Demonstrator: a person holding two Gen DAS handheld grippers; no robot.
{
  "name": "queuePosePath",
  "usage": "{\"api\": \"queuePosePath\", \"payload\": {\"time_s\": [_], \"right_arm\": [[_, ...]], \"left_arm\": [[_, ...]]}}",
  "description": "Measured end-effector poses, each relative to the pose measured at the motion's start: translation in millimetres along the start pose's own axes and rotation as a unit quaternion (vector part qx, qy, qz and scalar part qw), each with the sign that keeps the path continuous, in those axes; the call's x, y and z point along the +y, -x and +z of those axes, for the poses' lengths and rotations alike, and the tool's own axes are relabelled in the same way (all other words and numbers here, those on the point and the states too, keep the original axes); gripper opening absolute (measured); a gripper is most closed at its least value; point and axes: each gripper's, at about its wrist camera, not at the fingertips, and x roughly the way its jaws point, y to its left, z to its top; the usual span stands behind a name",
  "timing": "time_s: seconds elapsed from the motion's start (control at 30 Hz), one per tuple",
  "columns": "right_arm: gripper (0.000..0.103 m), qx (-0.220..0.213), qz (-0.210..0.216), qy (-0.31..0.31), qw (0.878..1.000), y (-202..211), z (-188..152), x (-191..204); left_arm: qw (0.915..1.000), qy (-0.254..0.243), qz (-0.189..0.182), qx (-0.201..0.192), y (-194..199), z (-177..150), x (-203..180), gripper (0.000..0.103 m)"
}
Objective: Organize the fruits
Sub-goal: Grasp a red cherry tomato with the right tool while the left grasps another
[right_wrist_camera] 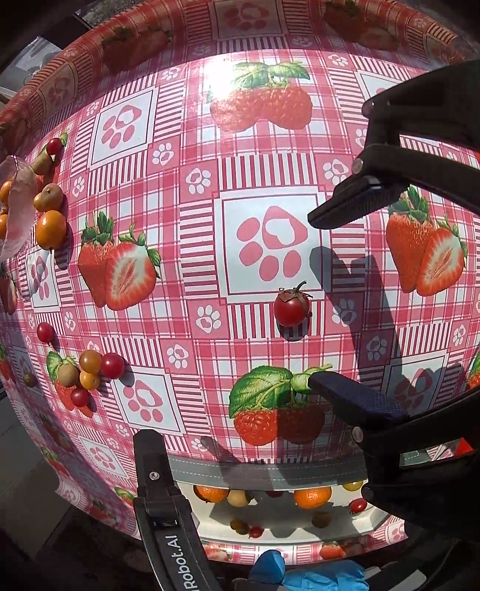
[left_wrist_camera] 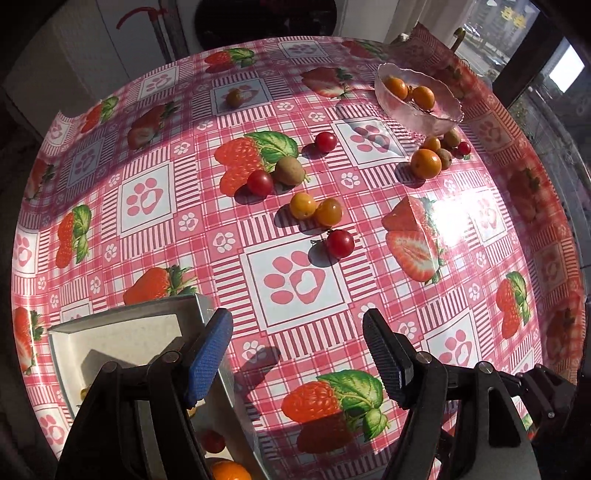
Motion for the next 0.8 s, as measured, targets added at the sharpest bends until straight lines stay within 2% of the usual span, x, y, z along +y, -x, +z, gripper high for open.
{"api": "queuePosePath", "payload": {"time_s": [0.37, 0.5, 0.57, 0.6, 0.7, 0.73, 0.77, 0.8], "right_arm": [[0.082, -0.013, -0.013, 0.046, 0.999, -14, 4, 12], [0.078, -0.018, -0.025, 0.06, 0.998, -19, 7, 21], [0.074, -0.022, -0.033, 0.071, 0.997, -25, 10, 31], [0.069, -0.025, -0.039, 0.077, 0.996, -26, 11, 33], [0.059, -0.029, -0.053, 0.092, 0.994, -26, 9, 41], [0.053, -0.03, -0.058, 0.096, 0.993, -26, 9, 42], [0.047, -0.032, -0.06, 0.1, 0.993, -25, 8, 44], [0.035, -0.035, -0.059, 0.102, 0.992, -24, 8, 44]], "left_arm": [[0.9998, 0.018, 0.004, -0.01, -41, 39, -18, 0.074], [0.9998, 0.013, 0.013, -0.001, -54, 42, -26, 0.074], [0.9998, 0.016, 0.015, 0.002, -58, 42, -27, 0.073], [0.9997, 0.017, 0.018, 0.002, -59, 42, -28, 0.065], [0.9995, 0.018, 0.027, 0.003, -62, 44, -31, 0.058], [0.9995, 0.016, 0.028, 0.001, -62, 45, -32, 0.057], [0.9996, 0.013, 0.027, 0.0, -62, 46, -34, 0.051], [0.9996, 0.009, 0.026, -0.004, -62, 48, -36, 0.038]]}}
